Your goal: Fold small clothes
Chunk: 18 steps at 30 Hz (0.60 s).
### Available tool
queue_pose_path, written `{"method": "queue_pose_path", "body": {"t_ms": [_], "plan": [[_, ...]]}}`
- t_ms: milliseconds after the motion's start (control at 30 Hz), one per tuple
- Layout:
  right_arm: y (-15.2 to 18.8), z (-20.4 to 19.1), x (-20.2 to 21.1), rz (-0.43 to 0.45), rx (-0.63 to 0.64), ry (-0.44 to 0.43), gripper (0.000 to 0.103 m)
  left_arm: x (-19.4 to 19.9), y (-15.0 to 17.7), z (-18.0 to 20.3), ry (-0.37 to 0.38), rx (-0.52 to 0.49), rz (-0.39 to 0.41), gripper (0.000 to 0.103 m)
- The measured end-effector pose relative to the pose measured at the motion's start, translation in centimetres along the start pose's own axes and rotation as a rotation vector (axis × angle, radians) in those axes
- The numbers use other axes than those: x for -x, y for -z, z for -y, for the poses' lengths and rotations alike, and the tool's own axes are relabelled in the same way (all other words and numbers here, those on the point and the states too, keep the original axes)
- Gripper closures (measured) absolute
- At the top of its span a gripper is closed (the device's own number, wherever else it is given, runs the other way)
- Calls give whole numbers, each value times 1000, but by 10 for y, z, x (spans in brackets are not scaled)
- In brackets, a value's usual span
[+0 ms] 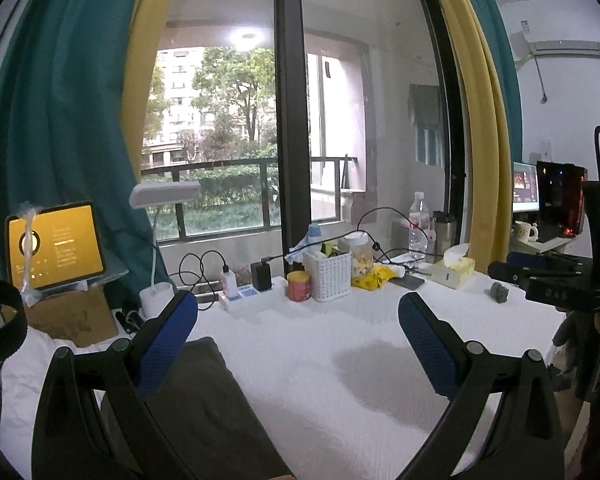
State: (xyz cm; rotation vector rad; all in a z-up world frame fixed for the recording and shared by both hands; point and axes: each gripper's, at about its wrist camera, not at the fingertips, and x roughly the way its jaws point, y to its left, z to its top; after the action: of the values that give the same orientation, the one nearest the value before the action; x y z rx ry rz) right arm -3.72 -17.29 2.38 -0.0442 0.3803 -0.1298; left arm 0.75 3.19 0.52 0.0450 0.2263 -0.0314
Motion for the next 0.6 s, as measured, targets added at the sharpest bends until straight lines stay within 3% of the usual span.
{"method": "queue_pose_path", "body": {"t_ms": [233, 600], "plan": [[-20, -12, 16, 47, -11, -62, 46, 5, -8, -7, -68, -5, 23, 3], [-42, -35, 36, 125, 11, -46, 46, 16, -18, -18, -112, -9, 49, 3]]}}
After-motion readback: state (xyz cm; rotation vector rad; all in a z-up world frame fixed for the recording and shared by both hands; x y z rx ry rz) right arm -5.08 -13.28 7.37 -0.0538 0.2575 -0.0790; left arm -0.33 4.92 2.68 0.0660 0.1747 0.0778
